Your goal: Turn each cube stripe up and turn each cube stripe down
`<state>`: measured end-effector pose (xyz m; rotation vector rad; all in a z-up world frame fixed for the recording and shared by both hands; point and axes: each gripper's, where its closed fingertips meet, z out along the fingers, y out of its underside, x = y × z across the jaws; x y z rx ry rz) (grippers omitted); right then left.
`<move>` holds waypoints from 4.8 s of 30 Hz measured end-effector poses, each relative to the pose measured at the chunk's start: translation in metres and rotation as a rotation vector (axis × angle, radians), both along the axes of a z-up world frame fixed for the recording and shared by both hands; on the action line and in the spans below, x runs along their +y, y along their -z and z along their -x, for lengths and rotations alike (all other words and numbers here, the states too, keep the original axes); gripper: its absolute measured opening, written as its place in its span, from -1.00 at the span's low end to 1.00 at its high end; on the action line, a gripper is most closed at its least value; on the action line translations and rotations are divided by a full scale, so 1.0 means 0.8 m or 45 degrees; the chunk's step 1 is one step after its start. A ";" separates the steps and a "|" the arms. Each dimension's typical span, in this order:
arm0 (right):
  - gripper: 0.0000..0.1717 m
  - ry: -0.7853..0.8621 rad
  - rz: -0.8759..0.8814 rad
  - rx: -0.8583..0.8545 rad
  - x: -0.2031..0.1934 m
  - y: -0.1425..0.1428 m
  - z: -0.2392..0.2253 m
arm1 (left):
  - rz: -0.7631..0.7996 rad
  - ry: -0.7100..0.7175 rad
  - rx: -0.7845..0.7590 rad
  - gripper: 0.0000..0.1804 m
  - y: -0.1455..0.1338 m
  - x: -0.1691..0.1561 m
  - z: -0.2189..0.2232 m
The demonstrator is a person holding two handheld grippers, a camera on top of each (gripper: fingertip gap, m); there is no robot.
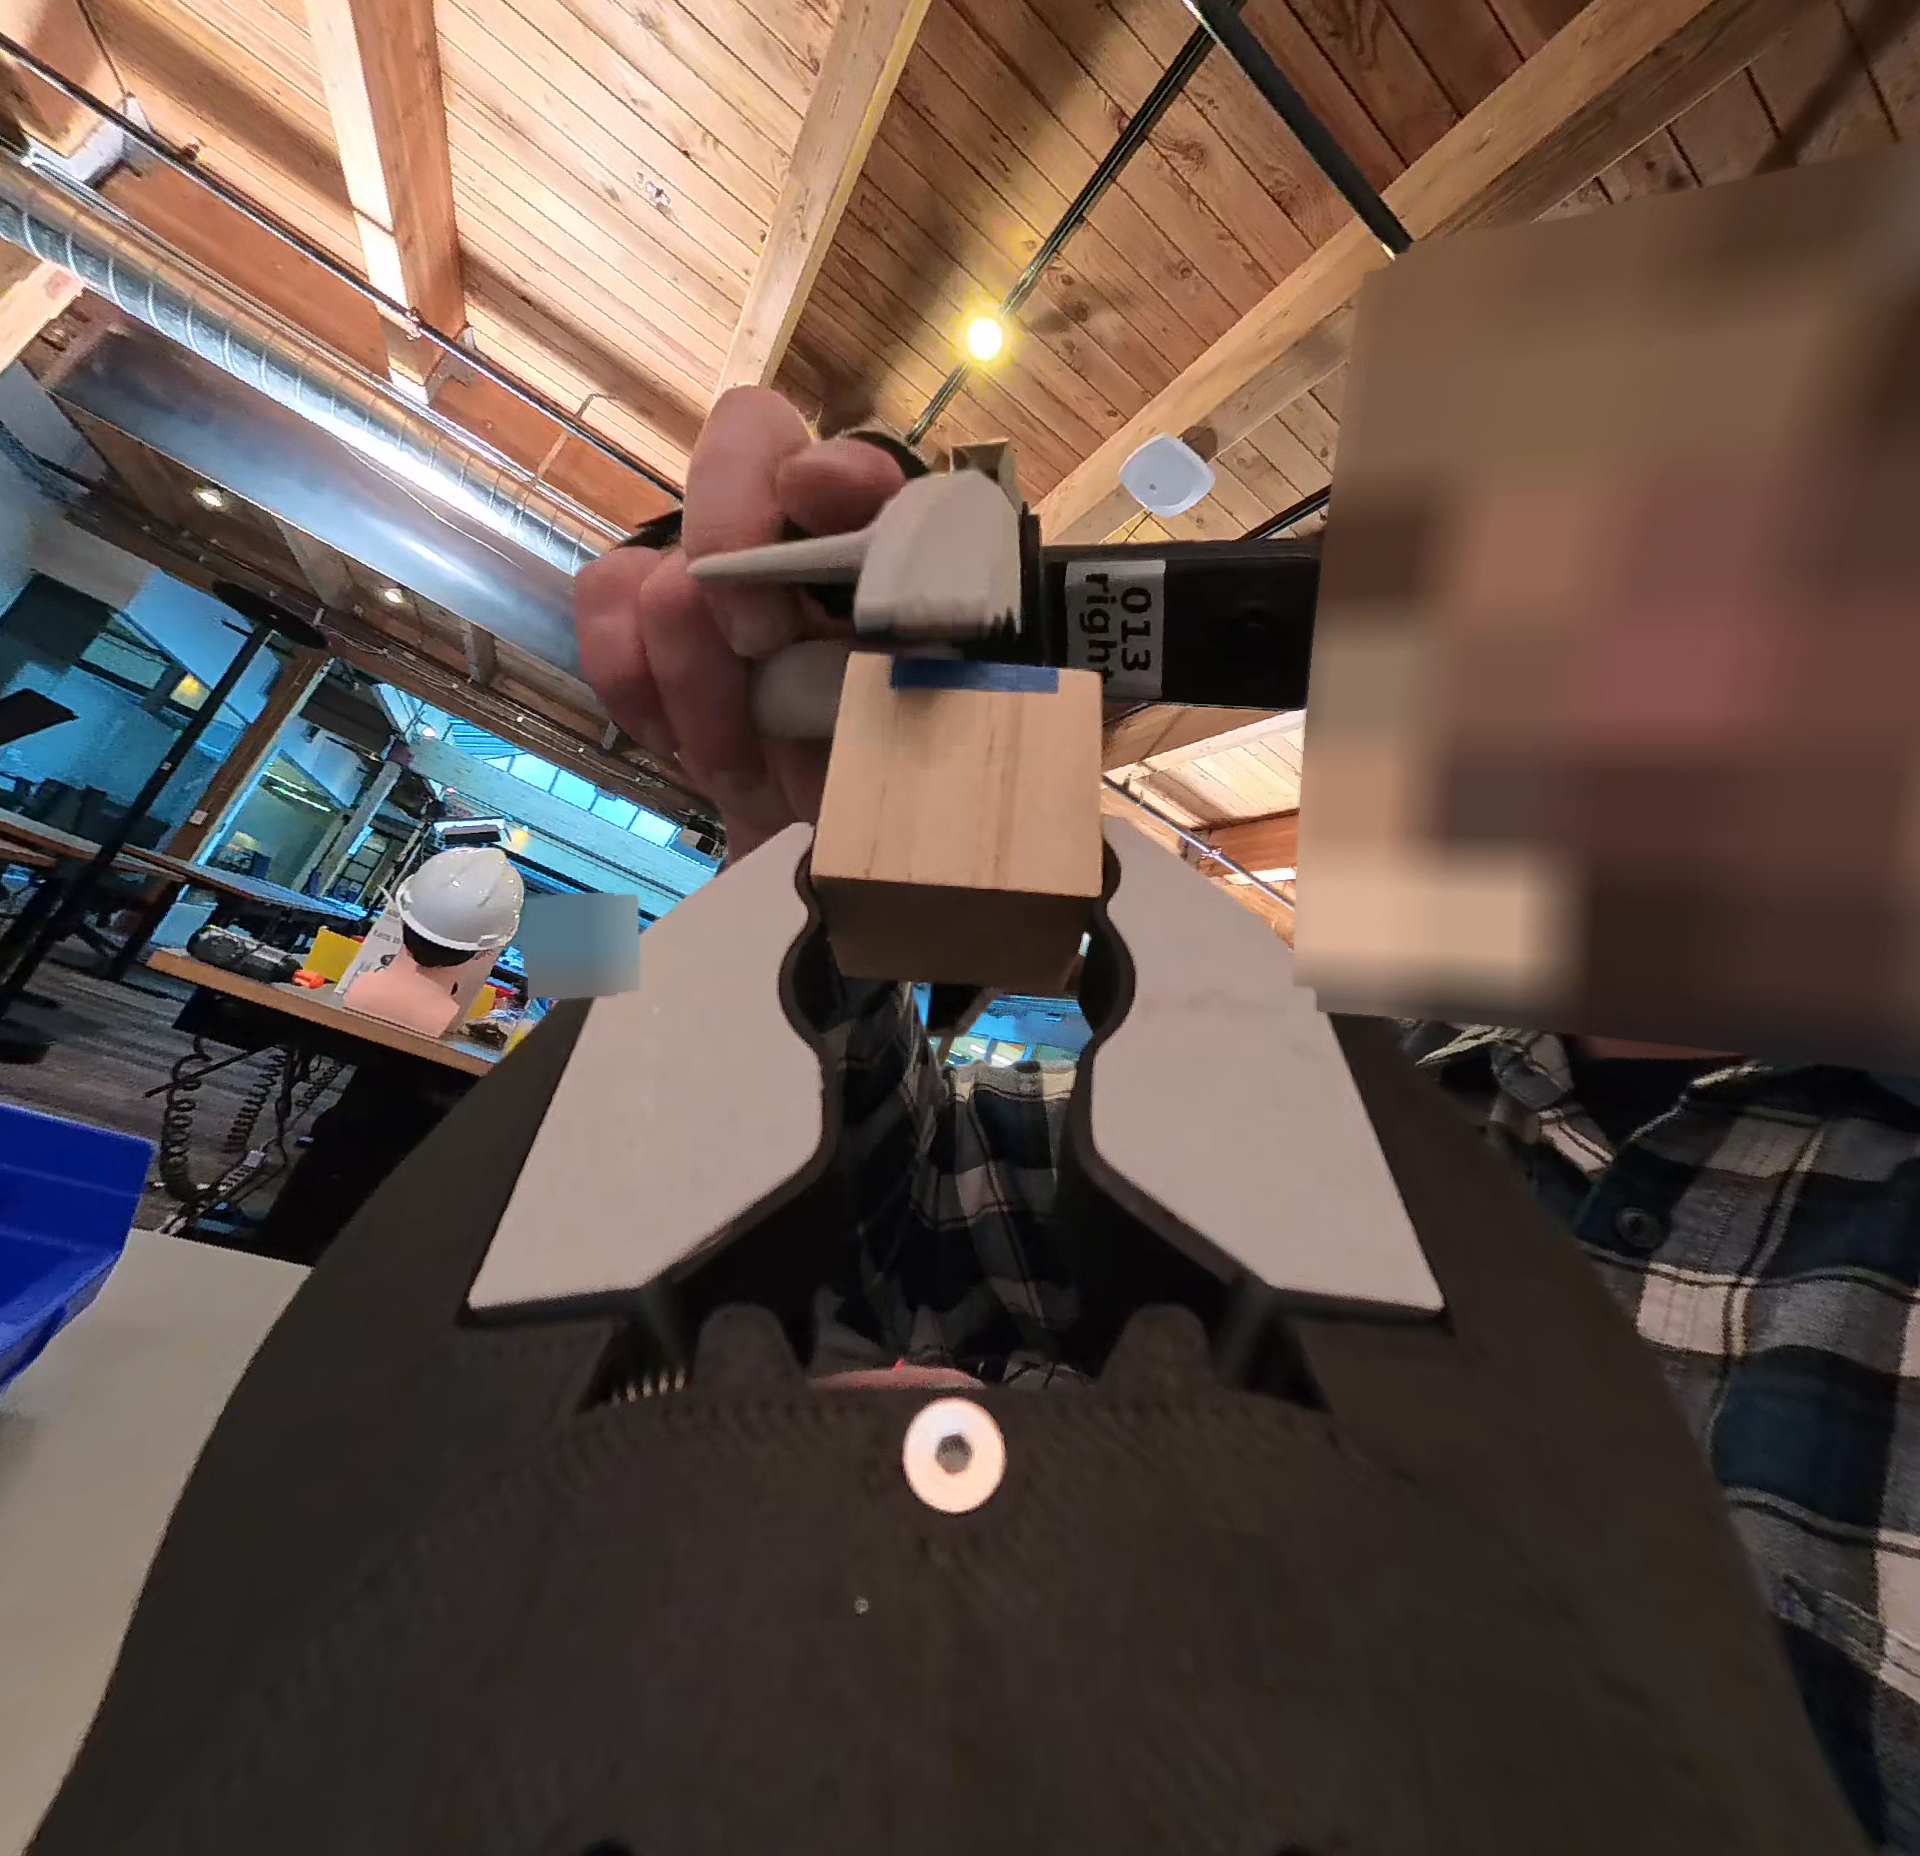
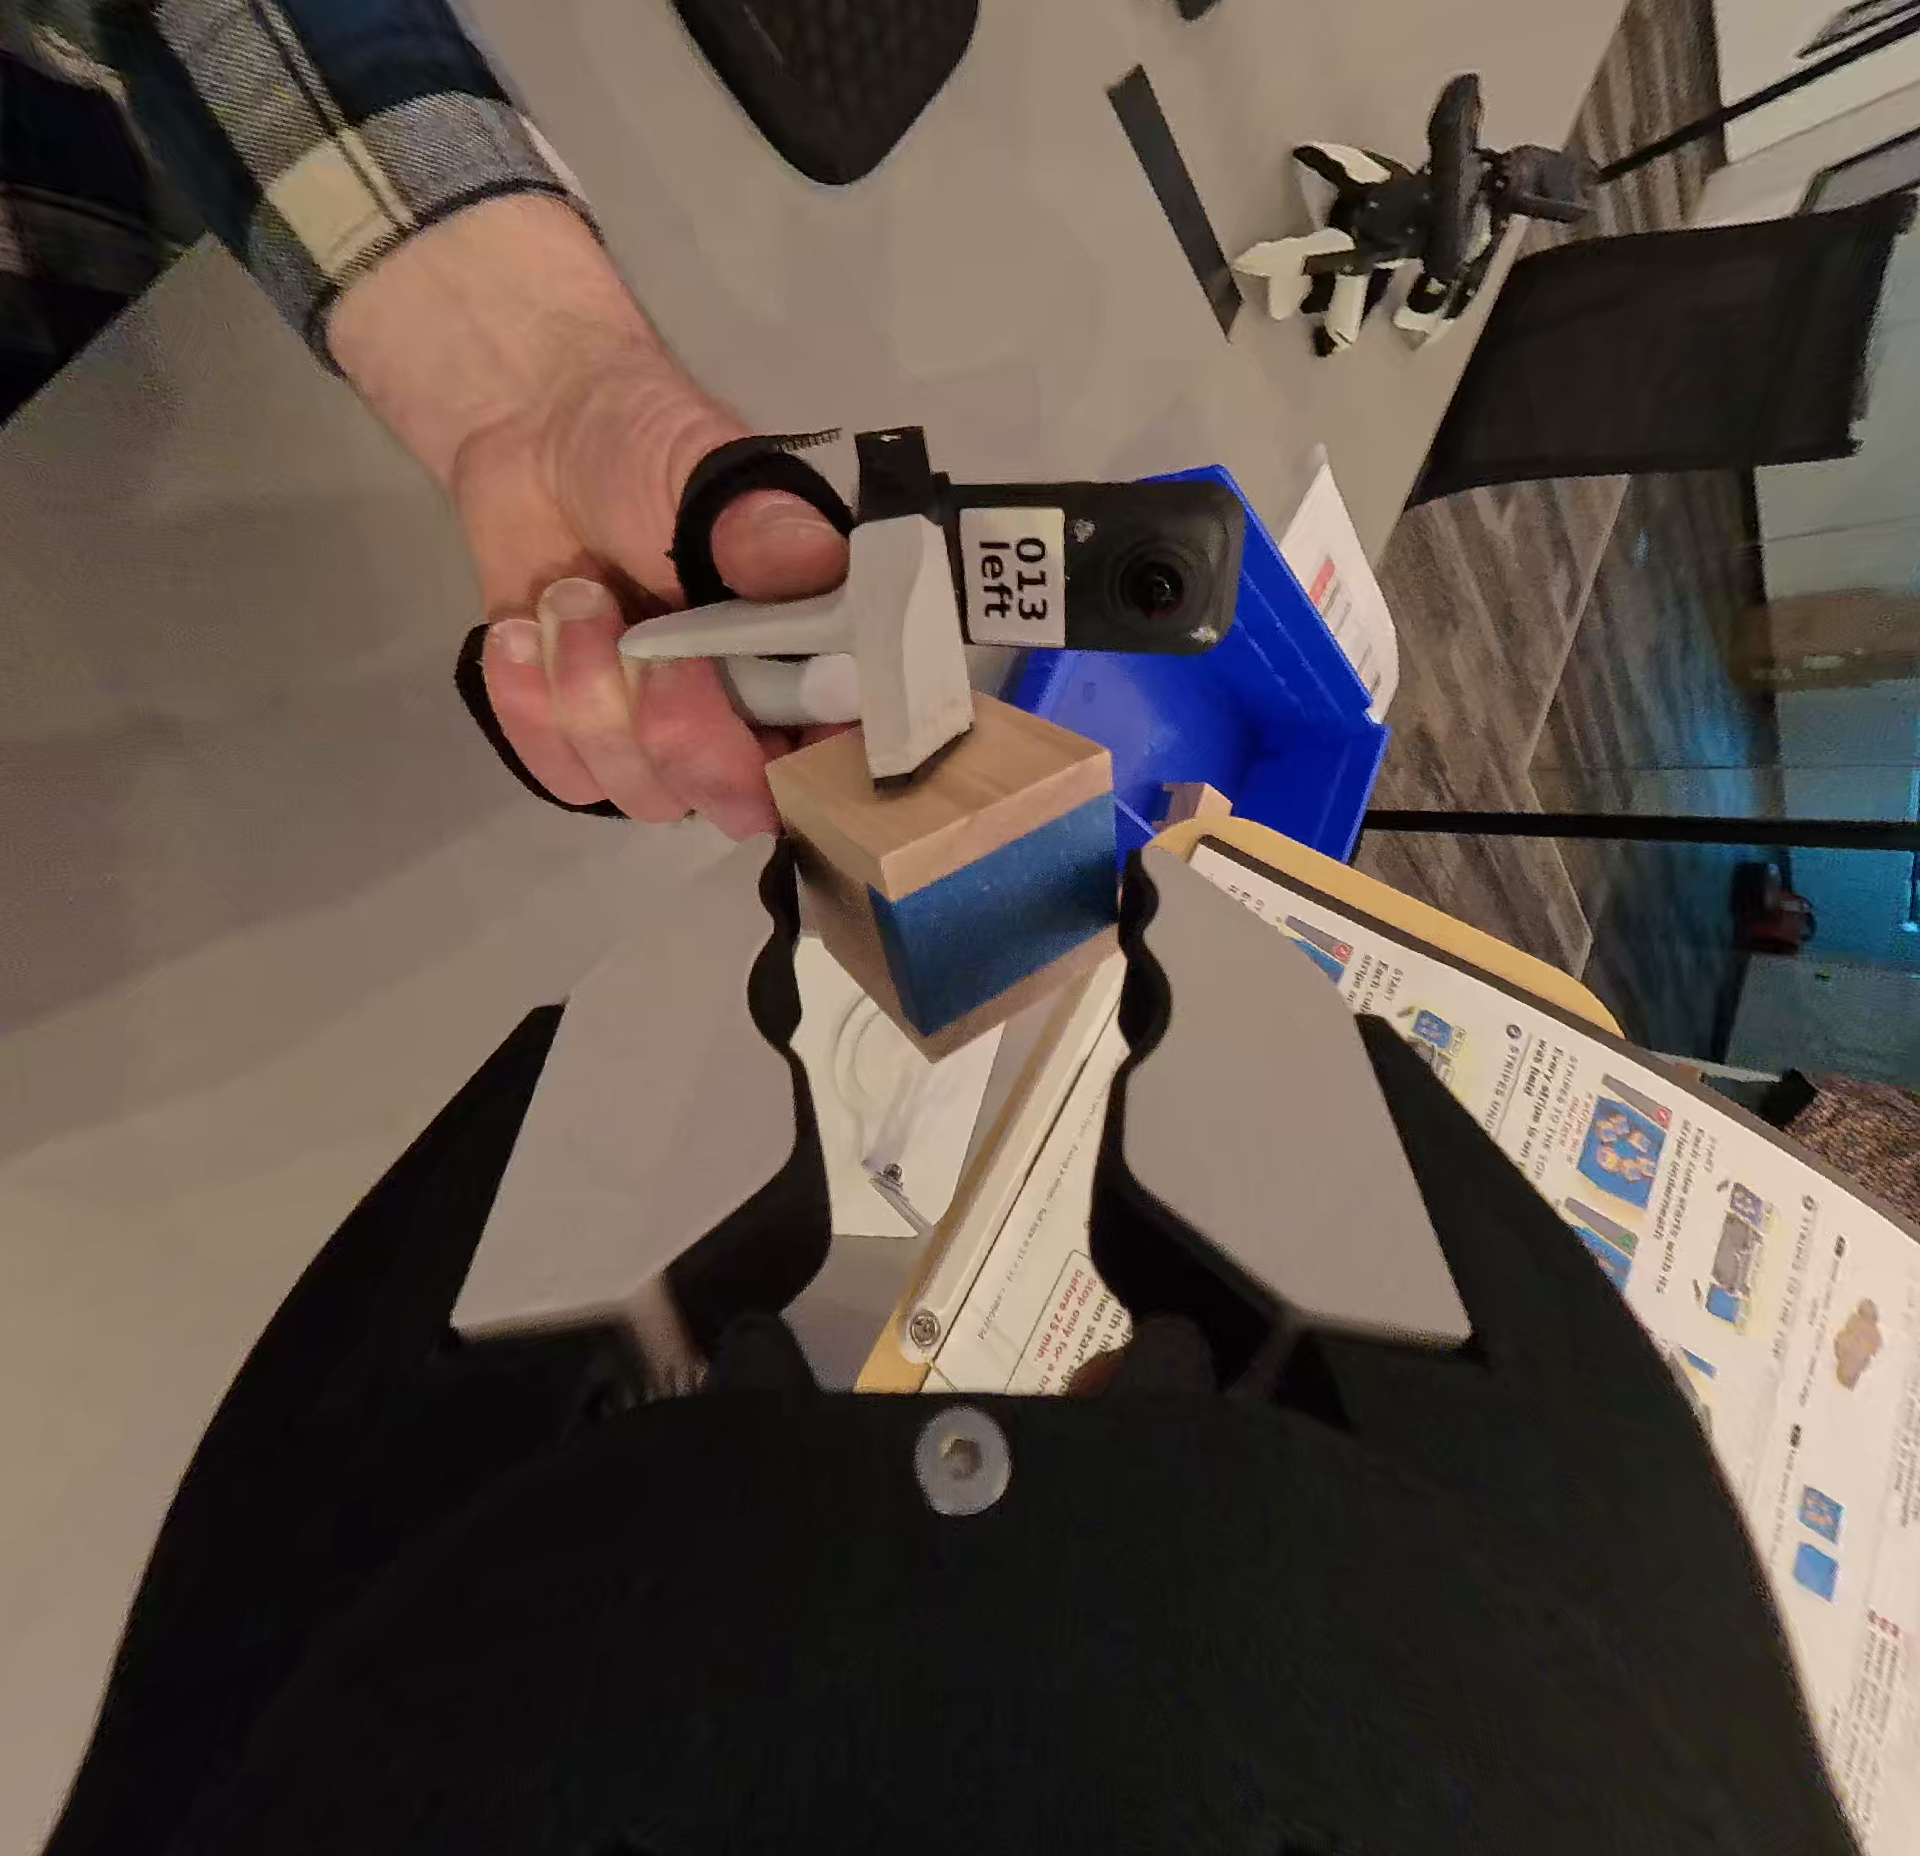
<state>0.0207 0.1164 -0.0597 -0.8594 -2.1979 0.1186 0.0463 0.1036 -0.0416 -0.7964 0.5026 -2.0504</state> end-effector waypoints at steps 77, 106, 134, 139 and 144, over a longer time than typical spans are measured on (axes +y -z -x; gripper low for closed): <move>-0.45 1.051 0.559 -0.729 0.265 0.329 -0.370 | -0.036 -0.259 0.336 -1.00 0.075 0.047 0.058; -0.53 0.792 0.170 -0.083 0.015 0.114 -0.251 | -0.189 -1.344 1.082 -0.61 0.035 0.110 0.238; -0.57 0.737 0.505 -0.001 -0.072 0.168 -0.210 | -0.592 -0.411 2.872 -0.24 0.367 0.451 0.349; -0.58 0.730 0.516 0.004 -0.064 0.171 -0.205 | -0.511 -0.386 2.848 -0.47 0.374 0.455 0.345; -0.58 0.712 0.480 0.034 -0.063 0.164 -0.199 | -0.407 -0.598 2.809 -0.47 0.351 0.448 0.366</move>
